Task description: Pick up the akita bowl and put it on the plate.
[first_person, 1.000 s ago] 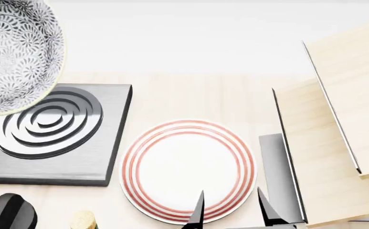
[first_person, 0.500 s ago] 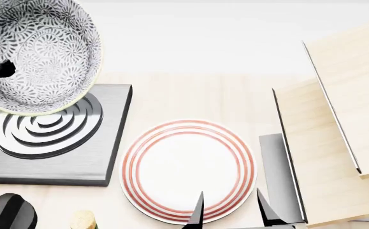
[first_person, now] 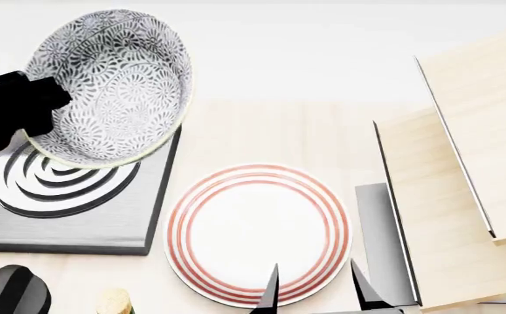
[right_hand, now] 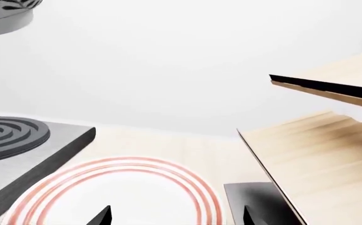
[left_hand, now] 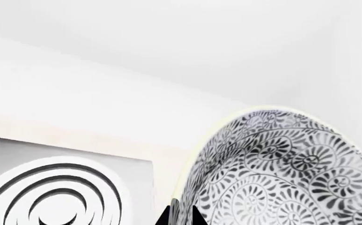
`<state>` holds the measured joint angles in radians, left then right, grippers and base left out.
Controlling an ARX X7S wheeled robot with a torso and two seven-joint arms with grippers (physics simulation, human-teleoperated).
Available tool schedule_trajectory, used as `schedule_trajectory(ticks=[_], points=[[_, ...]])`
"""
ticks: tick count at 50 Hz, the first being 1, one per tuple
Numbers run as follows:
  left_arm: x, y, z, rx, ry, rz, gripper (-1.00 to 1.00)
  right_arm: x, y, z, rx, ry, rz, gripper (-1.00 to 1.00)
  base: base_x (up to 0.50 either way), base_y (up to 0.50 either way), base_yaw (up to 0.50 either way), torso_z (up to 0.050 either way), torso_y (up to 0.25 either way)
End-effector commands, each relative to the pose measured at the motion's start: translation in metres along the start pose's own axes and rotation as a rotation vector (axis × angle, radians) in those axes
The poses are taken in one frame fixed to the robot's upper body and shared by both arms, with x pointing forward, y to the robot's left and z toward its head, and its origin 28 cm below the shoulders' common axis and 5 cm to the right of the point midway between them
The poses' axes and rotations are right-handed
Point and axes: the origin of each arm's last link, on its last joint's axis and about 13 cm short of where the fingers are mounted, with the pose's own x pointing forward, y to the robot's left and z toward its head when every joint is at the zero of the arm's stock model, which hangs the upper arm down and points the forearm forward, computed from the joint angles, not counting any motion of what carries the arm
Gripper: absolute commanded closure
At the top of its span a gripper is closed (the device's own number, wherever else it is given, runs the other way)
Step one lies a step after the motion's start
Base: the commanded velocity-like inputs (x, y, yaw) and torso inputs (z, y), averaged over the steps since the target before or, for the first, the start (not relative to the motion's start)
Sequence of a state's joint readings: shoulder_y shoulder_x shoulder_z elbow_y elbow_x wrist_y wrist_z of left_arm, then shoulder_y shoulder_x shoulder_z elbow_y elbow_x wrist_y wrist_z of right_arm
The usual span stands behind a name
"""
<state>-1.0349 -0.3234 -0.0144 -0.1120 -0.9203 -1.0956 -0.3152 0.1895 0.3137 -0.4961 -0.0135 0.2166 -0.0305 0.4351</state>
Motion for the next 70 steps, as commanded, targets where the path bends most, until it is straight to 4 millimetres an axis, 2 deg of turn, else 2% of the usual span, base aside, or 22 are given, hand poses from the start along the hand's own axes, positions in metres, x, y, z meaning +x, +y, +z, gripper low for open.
schedule_trajectory(ticks=[1,7,12,17,23,24,27,34,42,52,70], points=[[0.005,-0.011,-0.002,-0.135,0.050,-0.095,1.00,0.000,0.000,-0.001,-0.001,0.004,0.002,-1.00,0.00,0.00,0.00,0.000,0.000],[0.010,-0.014,-0.005,-0.230,0.080,-0.151,1.00,0.000,0.000,-0.002,0.000,0.005,0.001,-1.00,0.00,0.00,0.00,0.000,0.000],[0.012,-0.016,-0.007,-0.231,0.091,-0.146,1.00,0.000,0.000,-0.003,0.001,0.007,-0.001,-1.00,0.00,0.00,0.00,0.000,0.000],[0.024,-0.020,-0.009,-0.209,0.119,-0.121,1.00,-0.001,0.001,-0.003,0.001,0.008,0.002,-1.00,0.00,0.00,0.00,0.000,0.002],[0.035,-0.029,-0.007,-0.151,0.151,-0.074,1.00,-0.001,0.000,-0.003,0.003,0.008,0.001,-1.00,0.00,0.00,0.00,0.000,0.000],[0.037,-0.036,-0.005,-0.072,0.162,-0.027,1.00,-0.001,-0.001,-0.003,0.005,0.008,0.001,-1.00,0.00,0.00,0.00,0.000,0.000],[0.039,-0.044,-0.005,-0.008,0.208,-0.038,1.00,-0.001,0.000,-0.004,0.006,0.008,0.003,-1.00,0.00,0.00,0.00,0.000,0.000],[0.056,-0.048,-0.007,0.113,0.299,0.017,1.00,-0.001,0.000,-0.004,0.012,0.010,0.004,-1.00,0.00,0.00,0.00,0.000,0.000],[0.059,-0.050,-0.009,0.145,0.354,0.012,1.00,-0.001,0.000,-0.006,0.015,0.015,0.006,-1.00,0.00,0.00,0.00,0.000,0.001],[0.058,-0.059,-0.002,0.145,0.354,-0.011,1.00,-0.002,0.000,-0.006,0.014,0.014,0.008,-1.00,0.00,0.00,0.00,0.000,0.000],[0.070,-0.070,-0.008,0.118,0.373,-0.053,1.00,-0.001,-0.001,-0.006,0.014,0.013,0.002,-1.00,0.00,0.00,0.00,0.000,0.001]])
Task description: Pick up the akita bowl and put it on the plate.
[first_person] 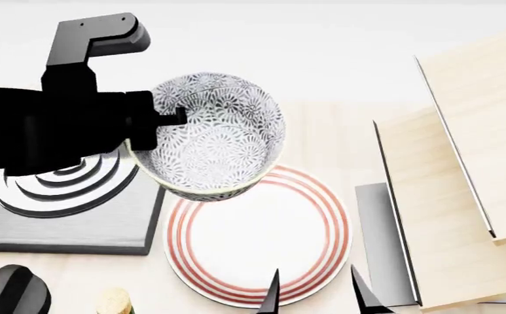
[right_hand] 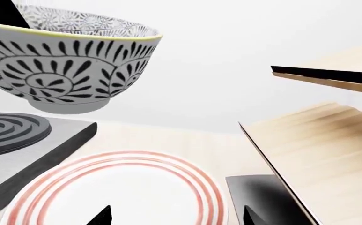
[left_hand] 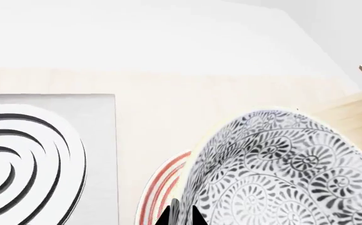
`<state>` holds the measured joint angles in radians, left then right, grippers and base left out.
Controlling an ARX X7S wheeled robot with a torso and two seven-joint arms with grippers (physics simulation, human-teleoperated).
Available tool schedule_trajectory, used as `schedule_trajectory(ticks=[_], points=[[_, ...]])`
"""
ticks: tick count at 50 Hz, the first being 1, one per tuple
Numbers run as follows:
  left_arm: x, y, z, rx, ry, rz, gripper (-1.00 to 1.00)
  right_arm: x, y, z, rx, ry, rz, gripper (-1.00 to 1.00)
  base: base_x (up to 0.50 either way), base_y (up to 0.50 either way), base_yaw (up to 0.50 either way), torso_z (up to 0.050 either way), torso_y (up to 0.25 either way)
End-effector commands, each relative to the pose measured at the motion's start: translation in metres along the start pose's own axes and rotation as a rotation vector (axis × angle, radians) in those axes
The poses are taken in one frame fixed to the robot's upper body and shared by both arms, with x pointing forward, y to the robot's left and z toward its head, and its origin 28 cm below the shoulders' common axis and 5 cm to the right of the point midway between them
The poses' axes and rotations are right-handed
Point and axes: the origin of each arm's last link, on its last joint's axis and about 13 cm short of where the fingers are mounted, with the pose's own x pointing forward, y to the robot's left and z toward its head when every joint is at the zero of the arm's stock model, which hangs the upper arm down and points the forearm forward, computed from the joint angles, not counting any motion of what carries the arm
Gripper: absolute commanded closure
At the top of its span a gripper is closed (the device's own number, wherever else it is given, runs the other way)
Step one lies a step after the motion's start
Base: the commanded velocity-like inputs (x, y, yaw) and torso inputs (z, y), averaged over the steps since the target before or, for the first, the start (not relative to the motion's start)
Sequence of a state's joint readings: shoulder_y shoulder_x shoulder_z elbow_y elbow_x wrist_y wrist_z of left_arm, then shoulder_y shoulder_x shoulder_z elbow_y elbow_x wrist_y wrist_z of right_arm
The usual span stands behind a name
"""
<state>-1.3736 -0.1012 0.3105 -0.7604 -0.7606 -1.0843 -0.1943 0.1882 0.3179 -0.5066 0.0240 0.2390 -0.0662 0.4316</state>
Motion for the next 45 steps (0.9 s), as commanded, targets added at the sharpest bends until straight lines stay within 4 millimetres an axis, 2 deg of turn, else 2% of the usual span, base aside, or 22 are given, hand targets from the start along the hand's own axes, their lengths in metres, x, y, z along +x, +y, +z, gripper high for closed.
schedule_trajectory(ticks=[1,14,20,29,35,39,45], points=[[0.004,-0.008,0.003,-0.016,-0.004,-0.041,1.00,0.000,0.000,0.000,0.000,0.000,-0.002,-1.00,0.00,0.00,0.00,0.000,0.000],[0.007,-0.022,-0.011,0.061,0.006,-0.052,1.00,-0.001,0.000,0.000,-0.003,-0.002,0.000,-1.00,0.00,0.00,0.00,0.000,-0.006],[0.011,-0.019,-0.014,0.052,-0.002,-0.058,1.00,-0.001,0.001,-0.001,-0.002,0.003,0.002,-1.00,0.00,0.00,0.00,0.000,-0.130],[0.008,-0.023,-0.016,0.027,-0.010,-0.115,1.00,-0.001,0.003,0.000,-0.004,0.003,0.011,-1.00,0.00,0.00,0.00,0.000,0.000],[0.013,-0.022,-0.019,0.035,-0.012,-0.107,1.00,-0.001,0.003,0.000,-0.003,0.005,0.011,-1.00,0.00,0.00,0.00,0.000,0.000],[0.017,-0.020,-0.022,0.016,-0.013,-0.123,1.00,0.000,0.003,-0.001,-0.005,0.006,0.014,-1.00,0.00,0.00,0.00,0.000,-0.250],[0.019,-0.020,-0.024,-0.006,-0.015,-0.133,1.00,0.000,0.004,-0.002,-0.006,0.008,0.015,-1.00,0.00,0.00,0.00,0.000,-0.035]])
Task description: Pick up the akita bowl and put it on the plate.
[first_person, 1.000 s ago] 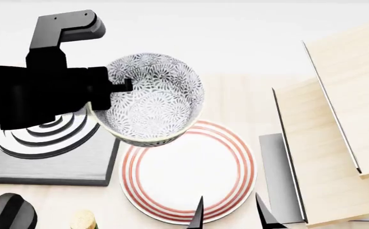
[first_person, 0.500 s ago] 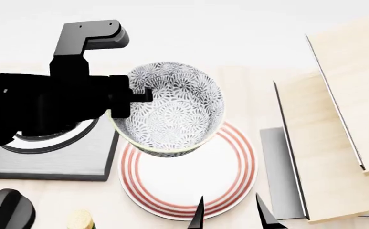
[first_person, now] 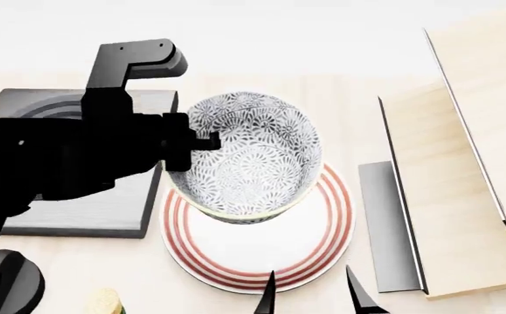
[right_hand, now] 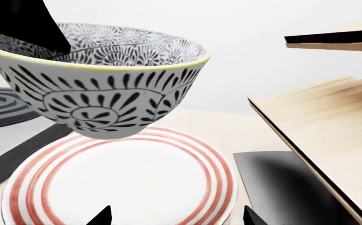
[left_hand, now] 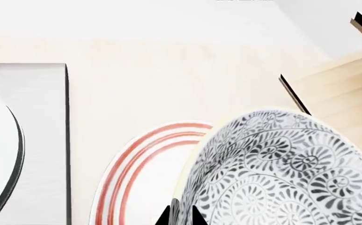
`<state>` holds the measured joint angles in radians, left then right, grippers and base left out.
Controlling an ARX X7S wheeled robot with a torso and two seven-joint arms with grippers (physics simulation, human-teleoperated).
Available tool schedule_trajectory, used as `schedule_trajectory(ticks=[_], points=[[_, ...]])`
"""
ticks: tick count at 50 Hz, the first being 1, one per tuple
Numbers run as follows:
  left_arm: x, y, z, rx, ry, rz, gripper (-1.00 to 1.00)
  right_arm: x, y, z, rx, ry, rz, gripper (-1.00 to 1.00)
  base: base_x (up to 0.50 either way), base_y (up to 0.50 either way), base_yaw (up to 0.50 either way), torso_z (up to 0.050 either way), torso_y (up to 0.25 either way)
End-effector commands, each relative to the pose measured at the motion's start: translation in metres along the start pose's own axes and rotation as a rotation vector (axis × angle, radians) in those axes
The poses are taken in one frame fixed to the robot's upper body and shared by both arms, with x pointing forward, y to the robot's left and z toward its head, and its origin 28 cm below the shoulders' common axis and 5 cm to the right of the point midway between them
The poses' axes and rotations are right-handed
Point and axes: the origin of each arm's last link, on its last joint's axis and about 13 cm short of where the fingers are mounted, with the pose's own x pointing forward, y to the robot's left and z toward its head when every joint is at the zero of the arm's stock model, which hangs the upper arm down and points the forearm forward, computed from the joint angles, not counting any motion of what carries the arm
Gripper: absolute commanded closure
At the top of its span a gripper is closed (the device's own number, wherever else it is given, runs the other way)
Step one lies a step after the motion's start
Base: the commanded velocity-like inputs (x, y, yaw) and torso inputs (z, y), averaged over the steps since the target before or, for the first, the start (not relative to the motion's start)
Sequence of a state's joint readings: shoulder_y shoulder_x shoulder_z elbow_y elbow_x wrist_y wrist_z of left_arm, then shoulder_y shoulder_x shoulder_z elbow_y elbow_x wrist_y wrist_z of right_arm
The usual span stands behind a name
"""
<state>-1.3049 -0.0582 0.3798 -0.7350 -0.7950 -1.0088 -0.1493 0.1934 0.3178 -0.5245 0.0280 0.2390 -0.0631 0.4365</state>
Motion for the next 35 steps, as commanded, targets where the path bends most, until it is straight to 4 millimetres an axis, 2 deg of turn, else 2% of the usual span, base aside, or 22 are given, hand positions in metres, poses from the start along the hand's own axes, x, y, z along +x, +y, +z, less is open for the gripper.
schedule_trajectory(ticks=[1,13,20,22,35], points=[[0.004,-0.001,-0.001,-0.034,-0.023,-0.033,1.00,0.001,0.001,-0.001,-0.001,0.003,0.004,-1.00,0.00,0.00,0.00,0.000,0.000],[0.012,-0.006,-0.008,-0.018,-0.037,-0.032,1.00,0.001,0.000,-0.003,-0.002,0.006,0.006,-1.00,0.00,0.00,0.00,0.000,0.000],[0.013,-0.004,-0.007,0.005,-0.047,0.015,1.00,0.002,0.002,-0.004,-0.004,0.009,0.008,-1.00,0.00,0.00,0.00,0.000,-0.185],[0.013,-0.004,-0.006,-0.043,-0.037,-0.016,1.00,0.002,0.002,-0.004,-0.004,0.010,0.009,-1.00,0.00,0.00,0.00,0.000,-0.127],[0.018,-0.003,-0.012,-0.031,-0.023,-0.016,1.00,0.002,0.001,-0.004,-0.003,0.015,0.005,-1.00,0.00,0.00,0.00,0.000,-0.006]])
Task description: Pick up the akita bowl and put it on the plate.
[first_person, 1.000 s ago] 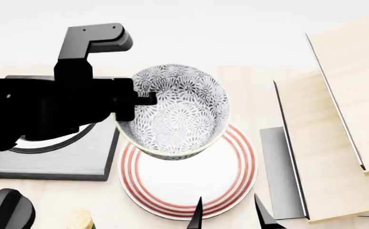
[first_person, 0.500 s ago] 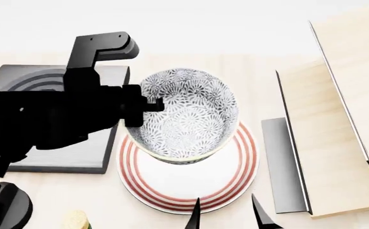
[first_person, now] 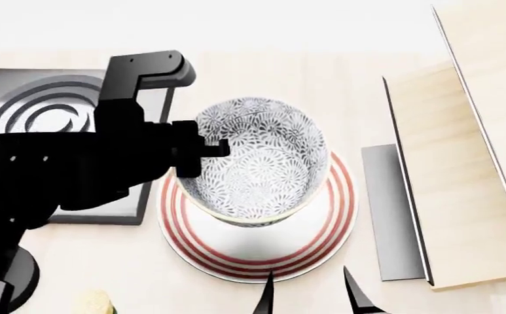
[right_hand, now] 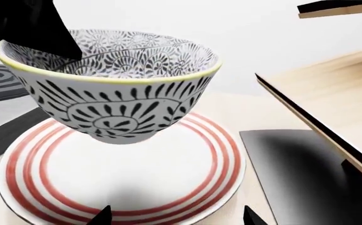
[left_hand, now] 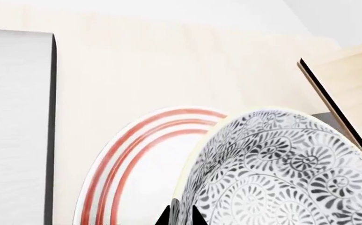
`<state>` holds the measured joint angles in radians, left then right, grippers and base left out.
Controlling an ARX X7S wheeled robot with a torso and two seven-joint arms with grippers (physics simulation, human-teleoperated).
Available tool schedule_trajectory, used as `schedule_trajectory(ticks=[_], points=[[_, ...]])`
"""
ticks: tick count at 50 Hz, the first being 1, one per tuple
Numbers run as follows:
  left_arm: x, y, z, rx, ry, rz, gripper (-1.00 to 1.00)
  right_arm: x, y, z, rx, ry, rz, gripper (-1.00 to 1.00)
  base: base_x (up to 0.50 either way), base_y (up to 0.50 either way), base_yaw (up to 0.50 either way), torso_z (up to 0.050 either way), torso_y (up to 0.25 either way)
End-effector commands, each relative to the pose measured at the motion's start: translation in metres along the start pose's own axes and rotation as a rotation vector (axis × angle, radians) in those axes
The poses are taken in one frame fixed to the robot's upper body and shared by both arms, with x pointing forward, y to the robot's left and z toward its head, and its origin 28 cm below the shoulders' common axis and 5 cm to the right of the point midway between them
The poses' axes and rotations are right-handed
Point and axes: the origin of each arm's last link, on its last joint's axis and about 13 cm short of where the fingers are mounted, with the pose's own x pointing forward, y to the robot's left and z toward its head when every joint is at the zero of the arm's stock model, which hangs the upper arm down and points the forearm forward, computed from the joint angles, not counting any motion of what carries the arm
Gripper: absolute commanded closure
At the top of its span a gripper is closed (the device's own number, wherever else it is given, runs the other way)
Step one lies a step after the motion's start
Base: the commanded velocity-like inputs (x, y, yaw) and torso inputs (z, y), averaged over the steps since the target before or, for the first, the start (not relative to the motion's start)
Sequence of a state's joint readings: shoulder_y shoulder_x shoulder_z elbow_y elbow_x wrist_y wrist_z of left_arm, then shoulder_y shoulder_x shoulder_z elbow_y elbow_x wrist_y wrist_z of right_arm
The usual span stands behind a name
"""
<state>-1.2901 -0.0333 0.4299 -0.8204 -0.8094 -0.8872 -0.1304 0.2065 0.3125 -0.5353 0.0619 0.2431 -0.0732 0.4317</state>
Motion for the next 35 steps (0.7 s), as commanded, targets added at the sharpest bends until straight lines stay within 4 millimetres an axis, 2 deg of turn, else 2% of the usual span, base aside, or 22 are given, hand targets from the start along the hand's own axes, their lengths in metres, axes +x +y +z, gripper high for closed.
schedule_trajectory(ticks=[1,18,35], points=[[0.002,0.000,0.000,-0.013,-0.008,-0.013,1.00,0.000,0.000,0.000,0.001,0.003,-0.001,-1.00,0.00,0.00,0.00,0.000,0.000],[0.008,-0.003,-0.004,-0.091,-0.013,-0.051,1.00,0.000,0.000,-0.002,-0.002,0.005,0.002,-1.00,0.00,0.00,0.00,0.000,0.000],[0.019,-0.003,-0.007,-0.204,-0.084,0.018,1.00,0.000,-0.001,-0.003,0.000,0.009,0.002,-1.00,0.00,0.00,0.00,0.000,0.000]])
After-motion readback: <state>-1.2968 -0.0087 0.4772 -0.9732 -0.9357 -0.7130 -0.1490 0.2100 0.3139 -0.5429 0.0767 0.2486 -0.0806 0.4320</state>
